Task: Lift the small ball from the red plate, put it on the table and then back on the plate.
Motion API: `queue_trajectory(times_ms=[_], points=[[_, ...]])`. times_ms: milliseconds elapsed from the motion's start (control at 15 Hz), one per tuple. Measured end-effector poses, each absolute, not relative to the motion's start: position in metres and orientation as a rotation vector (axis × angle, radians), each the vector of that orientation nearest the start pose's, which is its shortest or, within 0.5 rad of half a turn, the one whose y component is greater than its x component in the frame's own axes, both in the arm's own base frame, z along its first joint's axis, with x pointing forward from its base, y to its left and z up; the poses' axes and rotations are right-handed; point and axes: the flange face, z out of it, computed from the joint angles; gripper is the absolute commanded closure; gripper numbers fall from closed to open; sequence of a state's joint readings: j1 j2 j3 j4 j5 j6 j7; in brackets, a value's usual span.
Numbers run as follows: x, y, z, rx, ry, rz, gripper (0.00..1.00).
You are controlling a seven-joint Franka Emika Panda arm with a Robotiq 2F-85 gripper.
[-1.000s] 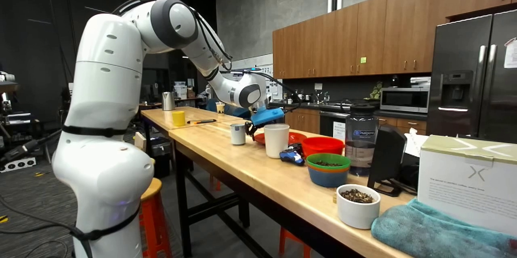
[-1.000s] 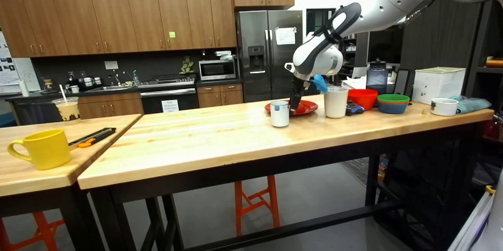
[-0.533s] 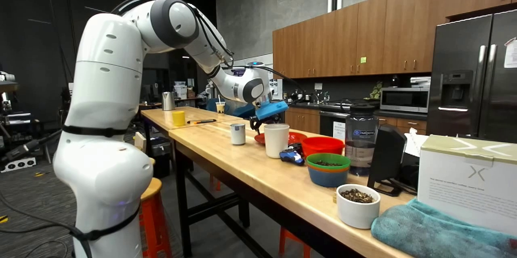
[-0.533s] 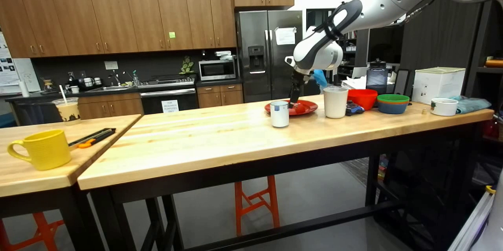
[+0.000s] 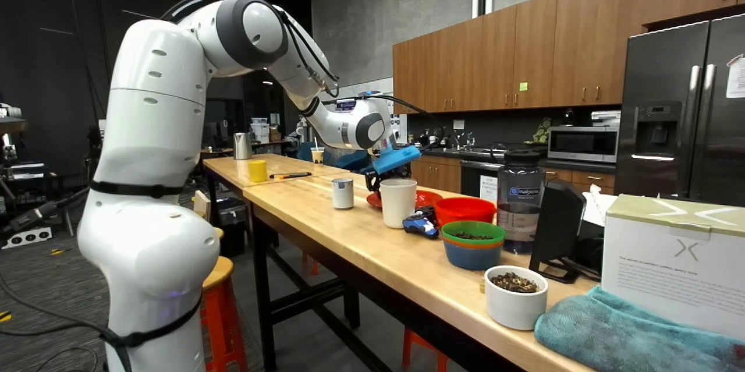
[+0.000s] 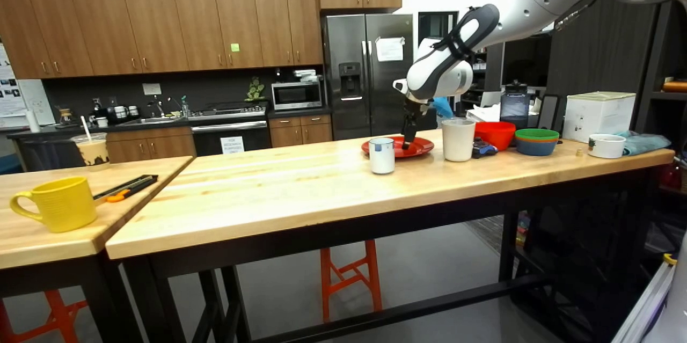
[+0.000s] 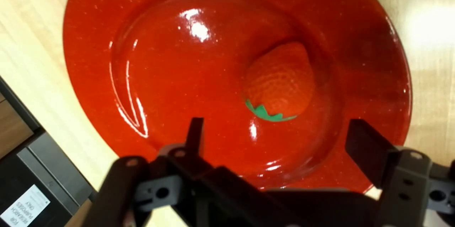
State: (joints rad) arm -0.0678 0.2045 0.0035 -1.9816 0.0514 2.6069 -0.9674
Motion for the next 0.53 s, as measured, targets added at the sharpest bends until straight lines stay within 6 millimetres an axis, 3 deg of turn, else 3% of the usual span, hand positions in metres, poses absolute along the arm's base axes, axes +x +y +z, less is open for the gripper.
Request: queue_trajectory(times_ms=[200, 467, 533], points=[[0.623, -0.046, 0.397, -2.974, -1.391, -0.549, 0.0], [0.621, -0.047, 0.396, -2.986, -1.406, -0.533, 0.0], [0.621, -0.047, 0.396, -2.987, -1.405, -0.533, 0.15]])
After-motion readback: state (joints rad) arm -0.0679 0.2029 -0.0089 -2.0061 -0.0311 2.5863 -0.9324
